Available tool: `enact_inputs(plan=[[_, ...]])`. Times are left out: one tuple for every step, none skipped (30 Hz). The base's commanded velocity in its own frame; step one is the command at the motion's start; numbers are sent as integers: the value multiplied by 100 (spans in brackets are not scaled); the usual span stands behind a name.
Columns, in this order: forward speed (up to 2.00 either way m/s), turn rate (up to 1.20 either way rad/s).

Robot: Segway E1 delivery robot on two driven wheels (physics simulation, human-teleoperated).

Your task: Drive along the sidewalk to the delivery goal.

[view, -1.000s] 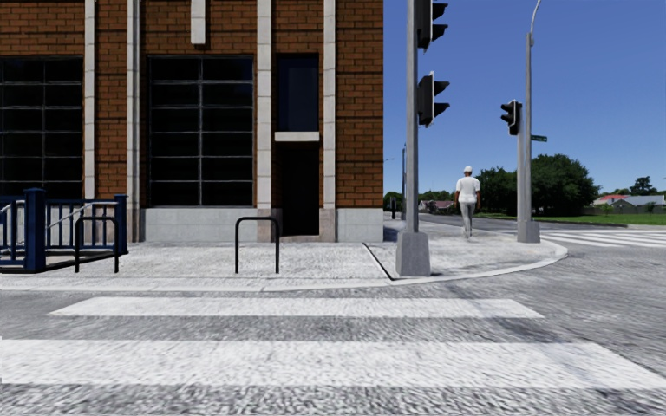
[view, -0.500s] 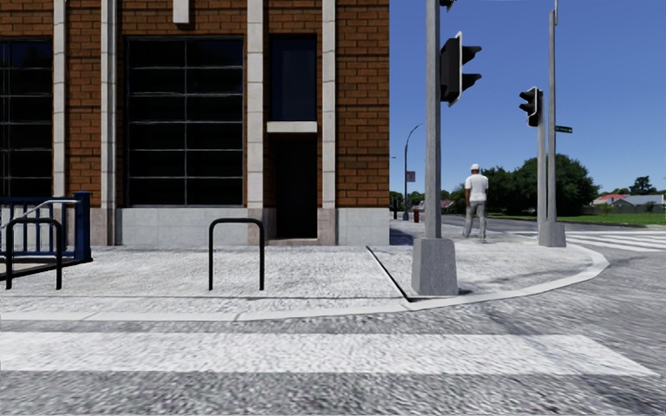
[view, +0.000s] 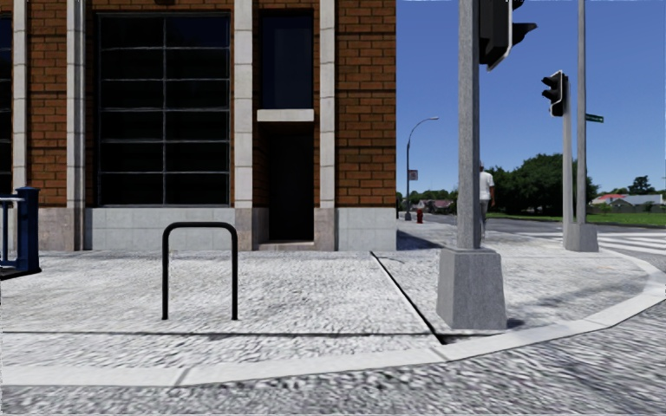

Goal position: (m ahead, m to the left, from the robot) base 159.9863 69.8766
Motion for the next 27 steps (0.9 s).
enact_inputs(plan=[[171, 0], [171, 0], [171, 0], [171, 0], [171, 0], [171, 0], [171, 0], [171, 0], [171, 0], [171, 0], [171, -65], [171, -65], [171, -120], [171, -84], [171, 0], [171, 0], [171, 0], [171, 0], [171, 0], [171, 0], [171, 0], [171, 0], [171, 0], [171, 0], [171, 0], [171, 0], [171, 0]])
